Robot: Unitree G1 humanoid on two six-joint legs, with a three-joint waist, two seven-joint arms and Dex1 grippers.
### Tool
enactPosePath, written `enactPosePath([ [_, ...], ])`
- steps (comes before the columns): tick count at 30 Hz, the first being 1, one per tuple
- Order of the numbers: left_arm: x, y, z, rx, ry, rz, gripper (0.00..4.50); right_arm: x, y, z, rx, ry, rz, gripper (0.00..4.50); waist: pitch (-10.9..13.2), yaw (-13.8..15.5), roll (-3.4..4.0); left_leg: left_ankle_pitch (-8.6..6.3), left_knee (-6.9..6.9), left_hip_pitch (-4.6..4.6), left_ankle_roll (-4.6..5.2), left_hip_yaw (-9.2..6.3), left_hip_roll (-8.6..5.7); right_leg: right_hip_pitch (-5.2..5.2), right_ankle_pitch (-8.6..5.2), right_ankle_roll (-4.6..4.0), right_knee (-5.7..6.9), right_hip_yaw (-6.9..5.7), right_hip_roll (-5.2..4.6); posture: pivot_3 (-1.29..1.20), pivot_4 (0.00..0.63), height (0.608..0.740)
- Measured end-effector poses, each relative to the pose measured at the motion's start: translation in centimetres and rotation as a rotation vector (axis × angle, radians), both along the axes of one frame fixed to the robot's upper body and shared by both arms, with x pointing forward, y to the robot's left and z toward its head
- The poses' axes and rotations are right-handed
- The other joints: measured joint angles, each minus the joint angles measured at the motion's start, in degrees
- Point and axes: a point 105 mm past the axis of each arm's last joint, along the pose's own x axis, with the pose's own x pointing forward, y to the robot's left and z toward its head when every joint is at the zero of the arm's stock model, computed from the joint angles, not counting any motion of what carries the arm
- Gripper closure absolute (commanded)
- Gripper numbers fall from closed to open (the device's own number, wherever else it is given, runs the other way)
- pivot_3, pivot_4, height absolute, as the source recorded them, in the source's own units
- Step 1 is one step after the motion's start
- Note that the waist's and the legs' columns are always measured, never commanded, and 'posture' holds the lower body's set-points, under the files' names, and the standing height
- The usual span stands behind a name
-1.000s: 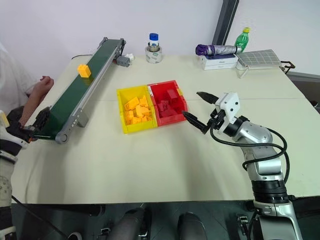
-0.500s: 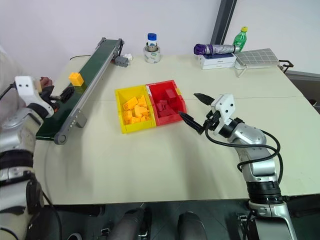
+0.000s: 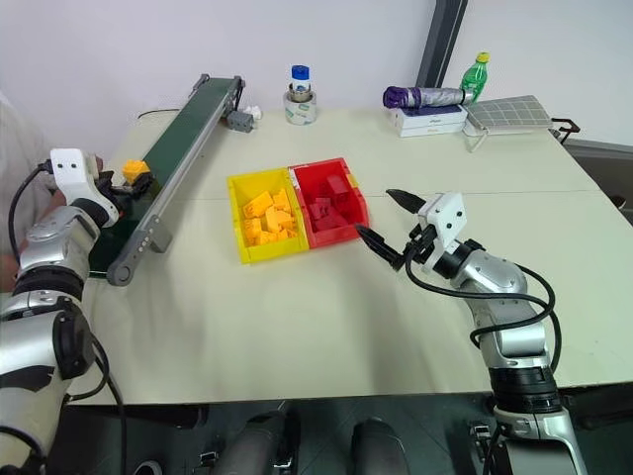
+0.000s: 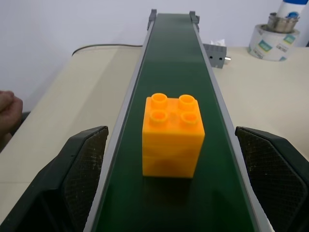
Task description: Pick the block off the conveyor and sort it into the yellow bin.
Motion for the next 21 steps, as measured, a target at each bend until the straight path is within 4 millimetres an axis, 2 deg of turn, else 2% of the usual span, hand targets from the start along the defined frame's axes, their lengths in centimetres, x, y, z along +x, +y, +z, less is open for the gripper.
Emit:
enactPosePath([
  [1, 0.0, -0.1, -0.1, -0.005, 0.006, -0.006, 0.92, 0.0, 0.0, 0.0, 0.0, 0.0, -0.001, 0.0, 0.0, 0.0, 0.0, 0.0, 0.0, 0.0, 0.0, 0.0, 0.0, 0.0, 0.0, 0.0, 0.0, 0.0, 0.0, 0.0, 0.15, 0.74],
  [5, 0.0, -0.5, -0.2, -0.012, 0.005, -0.045, 2.95, 0.0, 0.0, -0.1, 0.0, 0.003, -0.003, 0.0, 0.0, -0.03, -0.01, 0.0, 0.0, -0.01, 0.0, 0.01, 0.0, -0.01, 0.0, 0.0, 0.0, 0.0, 0.0, 0.0, 0.15, 0.74],
  [6, 0.0, -0.5, -0.2, -0.011, 0.006, -0.045, 3.21, 0.0, 0.0, -0.1, 0.0, 0.003, -0.003, 0.0, 0.0, -0.03, -0.01, 0.0, 0.0, -0.01, 0.0, 0.01, 0.0, -0.02, 0.0, 0.0, 0.01, 0.01, 0.0, 0.0, 0.15, 0.74],
  [9, 0.0, -0.5, 0.0, -0.011, -0.003, -0.048, 3.18, 0.0, -0.1, -0.1, -0.003, 0.002, -0.003, 0.0, 0.0, -0.02, -0.01, 0.0, 0.01, -0.02, 0.0, 0.01, 0.0, -0.04, 0.0, 0.0, 0.04, 0.01, 0.0, 0.0, 0.15, 0.74],
  [12, -0.1, -2.1, 2.1, -0.044, -0.117, -0.146, 3.18, 0.0, -0.1, 0.0, -0.007, 0.001, -0.005, 0.0, 0.0, 0.09, -0.04, 0.0, 0.06, -0.08, 0.0, 0.01, 0.01, -0.04, 0.0, 0.0, 0.02, 0.01, -0.06, 0.0, 0.15, 0.74],
  [14, -0.8, -4.7, 3.7, -0.037, -0.203, -0.29, 3.18, 0.0, -0.1, 0.0, -0.008, 0.0, -0.005, 0.0, 0.0, 0.01, -0.04, 0.0, 0.11, -0.11, 0.0, 0.02, 0.0, -0.03, 0.01, -0.01, 0.0, 0.09, -0.1, 0.0, 0.15, 0.74],
  [16, -1.6, -6.8, 4.0, -0.029, -0.223, -0.404, 3.18, 0.0, -0.2, 0.0, -0.008, 0.0, -0.006, 0.0, 0.0, -0.1, -0.04, 0.0, 0.13, -0.11, -0.01, 0.03, 0.0, -0.04, 0.01, -0.01, -0.01, 0.15, -0.1, 0.0, 0.15, 0.74],
  [18, -2.6, -9.2, 3.3, -0.014, -0.2, -0.515, 3.18, 0.0, -0.3, -0.1, -0.009, 0.002, -0.009, 0.0, 0.0, -0.21, -0.04, 0.0, 0.11, -0.11, -0.02, 0.03, 0.03, -0.07, 0.01, -0.01, -0.01, 0.17, -0.09, 0.0, 0.15, 0.74],
  [21, -4.0, -14.3, 2.0, -0.018, -0.158, -0.671, 3.18, -0.1, -0.4, -0.3, -0.013, 0.006, -0.014, 0.0, 0.0, 0.02, -0.03, -0.01, 0.11, -0.11, 0.01, 0.02, 0.05, -0.06, 0.01, -0.01, 0.01, 0.19, -0.08, 0.0, 0.15, 0.74],
])
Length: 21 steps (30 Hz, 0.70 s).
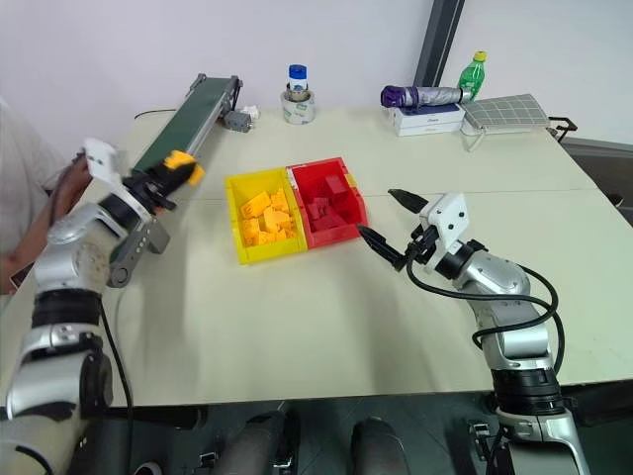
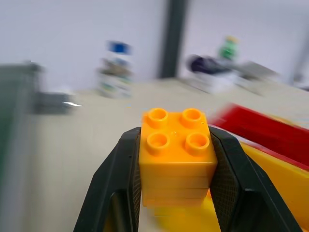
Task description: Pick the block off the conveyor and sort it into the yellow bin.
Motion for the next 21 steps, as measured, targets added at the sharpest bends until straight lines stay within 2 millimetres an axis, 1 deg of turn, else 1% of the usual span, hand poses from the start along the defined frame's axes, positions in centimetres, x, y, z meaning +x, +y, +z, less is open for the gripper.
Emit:
enactPosePath([
  [1, -0.2, -1.8, -0.2, -0.006, 0.0, -0.031, 3.18, 0.0, 0.0, 0.0, 0.0, -0.001, 0.001, 0.0, 0.0, 0.25, 0.0, 0.0, 0.04, 0.0, 0.0, -0.02, 0.0, 0.03, 0.0, 0.0, 0.0, 0.0, 0.0, 0.0, 0.15, 0.74],
  [2, -0.2, -2.9, -0.4, -0.004, 0.002, -0.046, 3.18, 0.0, 0.1, 0.0, -0.001, -0.002, 0.003, 0.0, 0.0, 0.32, 0.0, 0.01, 0.07, 0.0, 0.0, -0.03, 0.0, 0.03, 0.01, 0.0, 0.0, 0.0, 0.01, 0.0, 0.15, 0.74],
  [3, 0.0, -3.6, -0.6, 0.006, 0.003, -0.035, 3.18, 0.0, 0.1, 0.0, -0.003, -0.003, 0.003, 0.0, 0.0, 0.16, 0.0, 0.02, 0.09, 0.0, 0.01, -0.02, 0.0, 0.04, 0.02, 0.01, 0.0, 0.0, 0.01, 0.0, 0.15, 0.74],
  [7, 1.0, -3.4, -1.2, -0.009, 0.018, 0.068, 3.18, 0.1, 0.0, -0.1, -0.01, -0.003, -0.01, 0.0, 0.0, -0.19, 0.0, 0.05, 0.07, 0.03, 0.03, -0.02, 0.02, -0.08, 0.04, -0.01, 0.08, 0.12, 0.13, 0.0, 0.15, 0.74],
  [10, 1.6, -3.9, -1.5, -0.048, 0.022, 0.097, 3.18, 0.1, -0.1, -0.1, -0.012, -0.003, -0.018, 0.0, 0.0, 0.06, 0.0, 0.05, 0.07, 0.02, 0.03, -0.02, 0.02, -0.08, 0.04, -0.01, 0.09, 0.12, 0.14, 0.0, 0.15, 0.74],
  [11, 1.7, -4.1, -1.6, -0.058, 0.026, 0.099, 2.16, 0.1, -0.1, -0.1, -0.012, -0.003, -0.019, 0.0, 0.0, 0.13, 0.0, 0.05, 0.07, 0.02, 0.04, -0.02, 0.0, -0.06, 0.04, -0.01, 0.09, 0.12, 0.13, 0.0, 0.15, 0.74],
  [12, 1.9, -4.3, -1.7, -0.066, 0.027, 0.097, 1.78, 0.1, -0.1, -0.1, -0.014, -0.003, -0.02, 0.0, 0.0, 0.17, 0.0, 0.04, 0.08, 0.01, 0.05, -0.02, -0.03, -0.06, 0.04, -0.01, 0.07, 0.11, 0.11, 0.0, 0.15, 0.74],
  [15, 2.0, -4.5, -1.2, -0.066, 0.007, 0.1, 0.26, 0.1, -0.1, -0.3, -0.019, -0.001, -0.023, 0.0, 0.0, 0.06, 0.0, 0.03, 0.08, 0.0, 0.07, 0.0, -0.04, -0.06, 0.04, 0.0, 0.06, 0.11, 0.11, 0.0, 0.15, 0.74],
  [16, 2.0, -4.4, -1.1, -0.06, -0.006, 0.105, 0.05, 0.1, -0.1, -0.3, -0.019, 0.0, -0.023, 0.0, 0.0, 0.06, 0.0, 0.03, 0.08, 0.01, 0.07, 0.0, -0.04, -0.06, 0.04, 0.0, 0.06, 0.11, 0.11, 0.0, 0.15, 0.74],
  [19, 1.8, -3.8, -0.8, -0.027, -0.027, 0.117, 0.05, 0.1, -0.1, -0.3, -0.019, 0.0, -0.025, 0.0, 0.0, -0.12, 0.0, 0.04, 0.07, 0.0, 0.06, 0.0, -0.01, -0.08, 0.04, 0.0, 0.07, 0.12, 0.14, 0.0, 0.15, 0.74],
  [21, 1.2, -3.0, -0.5, -0.004, -0.048, 0.117, 0.05, 0.1, -0.2, -0.5, -0.019, 0.004, -0.029, 0.0, 0.0, -0.21, 0.0, 0.04, 0.05, 0.01, 0.06, 0.0, 0.01, -0.1, 0.04, 0.0, 0.07, 0.14, 0.15, 0.0, 0.15, 0.74],
])
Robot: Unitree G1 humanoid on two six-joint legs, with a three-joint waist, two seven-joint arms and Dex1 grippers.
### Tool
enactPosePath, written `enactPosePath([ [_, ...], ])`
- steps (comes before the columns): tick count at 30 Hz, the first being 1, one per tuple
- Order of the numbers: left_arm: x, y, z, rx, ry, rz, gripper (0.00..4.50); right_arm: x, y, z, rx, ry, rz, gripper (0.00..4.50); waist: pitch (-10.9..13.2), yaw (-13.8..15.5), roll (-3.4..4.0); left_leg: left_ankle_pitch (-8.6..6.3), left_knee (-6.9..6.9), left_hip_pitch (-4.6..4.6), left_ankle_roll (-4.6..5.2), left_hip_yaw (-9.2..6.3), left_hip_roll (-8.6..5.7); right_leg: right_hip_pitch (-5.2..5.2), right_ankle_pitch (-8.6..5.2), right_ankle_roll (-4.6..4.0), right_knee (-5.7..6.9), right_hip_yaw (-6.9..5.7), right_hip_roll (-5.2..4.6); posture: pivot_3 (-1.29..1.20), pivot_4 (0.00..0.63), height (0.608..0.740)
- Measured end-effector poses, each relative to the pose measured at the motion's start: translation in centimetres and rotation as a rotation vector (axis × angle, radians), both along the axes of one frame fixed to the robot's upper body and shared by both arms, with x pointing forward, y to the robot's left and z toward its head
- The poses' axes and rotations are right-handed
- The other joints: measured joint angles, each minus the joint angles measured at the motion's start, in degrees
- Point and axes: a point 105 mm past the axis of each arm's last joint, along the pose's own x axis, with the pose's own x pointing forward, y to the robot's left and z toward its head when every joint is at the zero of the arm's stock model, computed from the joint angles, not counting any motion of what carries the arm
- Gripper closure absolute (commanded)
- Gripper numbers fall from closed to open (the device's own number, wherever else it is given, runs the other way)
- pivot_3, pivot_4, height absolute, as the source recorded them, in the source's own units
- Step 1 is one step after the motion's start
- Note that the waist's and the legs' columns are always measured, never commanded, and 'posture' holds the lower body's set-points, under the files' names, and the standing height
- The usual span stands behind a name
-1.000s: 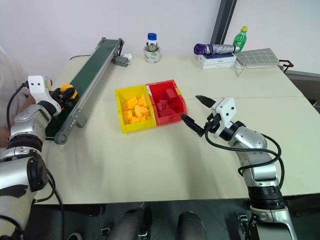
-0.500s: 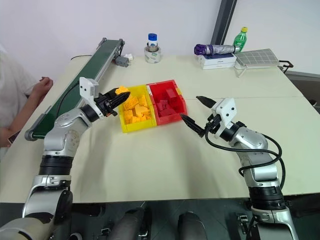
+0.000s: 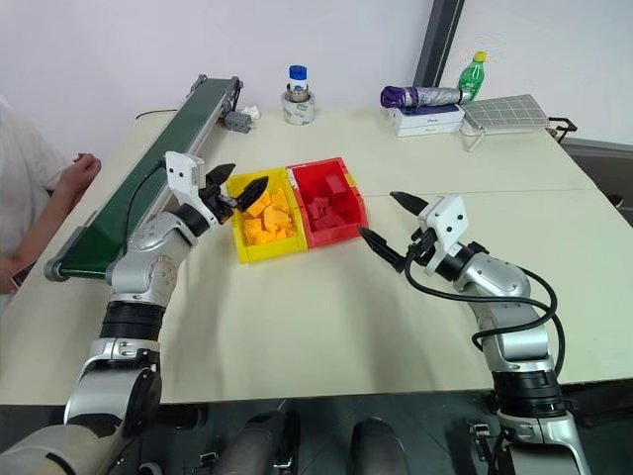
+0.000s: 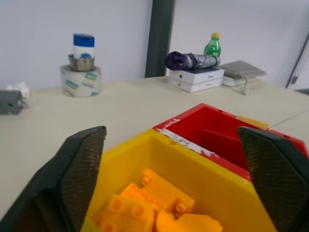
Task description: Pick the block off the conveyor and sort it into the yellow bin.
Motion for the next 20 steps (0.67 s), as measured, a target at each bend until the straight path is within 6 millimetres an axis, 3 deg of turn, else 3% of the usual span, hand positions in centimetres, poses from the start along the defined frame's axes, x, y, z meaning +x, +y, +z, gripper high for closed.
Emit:
enactPosePath([
  [6, -4.1, 3.2, -1.1, 0.043, 0.085, -0.107, 0.05, -0.1, -0.5, 0.2, -0.009, -0.006, -0.009, 0.0, 0.0, 0.11, 0.01, 0.0, -0.02, 0.0, -0.02, -0.01, 0.02, -0.02, 0.0, -0.02, -0.02, 0.05, -0.05, 0.0, 0.15, 0.74],
  [10, -6.3, 5.0, -0.5, 0.077, 0.097, -0.117, 0.05, -0.2, -0.5, 0.2, -0.013, -0.007, 0.0, 0.0, 0.01, 0.27, 0.02, -0.02, -0.01, 0.0, -0.04, -0.03, 0.01, 0.0, 0.0, -0.04, -0.13, 0.06, -0.12, 0.0, 0.15, 0.74],
  [20, -8.6, 7.4, -1.4, 0.15, 0.166, -0.062, 0.05, 0.1, -0.5, 0.2, -0.016, -0.001, 0.014, 0.0, 0.0, 0.25, 0.06, -0.02, -0.08, 0.0, -0.04, -0.03, 0.02, -0.05, 0.0, -0.07, -0.14, 0.09, -0.13, 0.0, 0.15, 0.74],
])
